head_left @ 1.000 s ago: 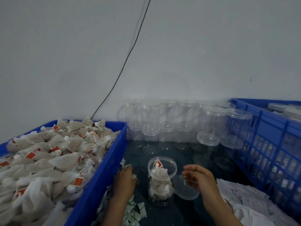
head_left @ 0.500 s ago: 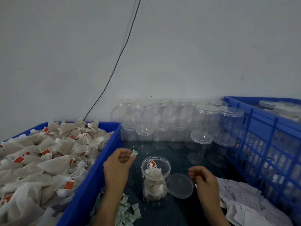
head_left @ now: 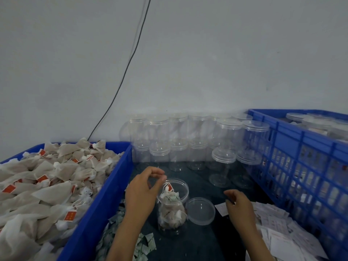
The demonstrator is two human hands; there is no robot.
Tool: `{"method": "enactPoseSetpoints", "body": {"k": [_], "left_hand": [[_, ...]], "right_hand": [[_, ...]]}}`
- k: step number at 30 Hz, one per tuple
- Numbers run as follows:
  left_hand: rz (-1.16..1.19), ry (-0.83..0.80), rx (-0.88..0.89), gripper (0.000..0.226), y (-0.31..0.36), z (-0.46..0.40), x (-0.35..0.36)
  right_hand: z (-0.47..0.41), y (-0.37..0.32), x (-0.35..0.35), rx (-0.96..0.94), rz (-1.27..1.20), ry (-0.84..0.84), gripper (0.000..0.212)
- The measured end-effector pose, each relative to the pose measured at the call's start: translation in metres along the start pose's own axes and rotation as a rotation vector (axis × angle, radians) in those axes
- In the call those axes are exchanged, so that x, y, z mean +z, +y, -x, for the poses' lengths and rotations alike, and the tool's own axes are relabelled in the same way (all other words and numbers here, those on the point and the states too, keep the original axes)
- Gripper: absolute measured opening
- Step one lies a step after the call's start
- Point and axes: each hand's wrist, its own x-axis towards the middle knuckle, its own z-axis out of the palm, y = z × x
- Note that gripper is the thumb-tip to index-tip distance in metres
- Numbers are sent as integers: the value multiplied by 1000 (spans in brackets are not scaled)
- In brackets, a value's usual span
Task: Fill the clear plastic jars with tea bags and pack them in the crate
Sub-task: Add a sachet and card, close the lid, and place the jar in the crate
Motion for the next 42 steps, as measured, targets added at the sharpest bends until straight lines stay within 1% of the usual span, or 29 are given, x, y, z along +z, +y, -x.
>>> {"method": "enactPoseSetpoints", "body": {"k": [1, 2, 3, 5, 7, 10, 12, 14, 15, 18, 21, 24, 26, 27, 28, 30, 31, 32, 34, 35, 37, 39, 40, 42], "left_hand": [[77, 33, -22, 10, -3, 0, 2], [176, 35, -50, 14, -5, 0, 4], [284, 4, -78, 23, -7, 2, 7], [448, -101, -119, 47, -13, 7, 14], [533, -180, -143, 66, -19, 12, 21], [631, -203, -147, 81, -28, 17, 32], [632, -232, -121, 100, -33, 21, 39], [608, -263, -102, 118, -37, 27, 44], [611, -266, -102, 121, -38, 30, 46], [621, -264, -104, 124, -42, 33, 50], [610, -267, -96, 118, -44, 36, 51], [592, -264, -89, 109, -45, 38, 52], [582, -251, -100, 96, -44, 39, 52], [580, -246, -103, 90, -43, 39, 51], [581, -246, -105, 87, -43, 39, 52], [578, -240, -104, 86, -43, 39, 51], [578, -236, -101, 86, -42, 39, 51], [582, -233, -100, 86, -41, 39, 51], [592, -215, -98, 85, -41, 39, 52], [589, -207, -96, 85, -40, 40, 52], [578, -201, -91, 85, -40, 41, 51], [584, -196, -95, 86, -41, 41, 52], [588, -194, -103, 86, -42, 41, 53], [586, -191, -111, 84, -43, 42, 53]], "right_hand": [[0, 0, 1, -33, 81, -35, 31], [0, 0, 3, -55, 169, -74, 39], [2, 0, 5, -60, 257, -110, 49], [5, 2, 8, -46, 434, -160, 66], [6, 4, 10, -38, 511, -170, 72], [5, 5, 11, -48, 512, -149, 72], [4, 6, 11, -63, 522, -150, 69], [5, 5, 12, -81, 528, -157, 61], [5, 5, 13, -92, 538, -153, 55], [7, 4, 12, -155, 605, -80, 30], [9, 2, 11, -172, 570, -4, 12], [10, 2, 12, -170, 568, -18, 17], [12, -2, 9, -188, 545, 1, 19], [14, -7, 6, -212, 488, 61, 19], [17, -15, 3, -249, 378, 150, 16], [26, -42, -4, -363, 101, 349, 11], [32, -61, -6, -452, 7, 412, 10], [36, -80, -6, -552, -45, 412, 9], [42, -113, -4, -723, -38, 292, 13], [43, -127, -2, -786, 27, 215, 14], [39, -149, 2, -862, 276, 13, 16], [33, -162, 5, -858, 583, -208, 19], [31, -166, 7, -838, 721, -286, 18], [30, -170, 13, -796, 873, -372, 15]]}}
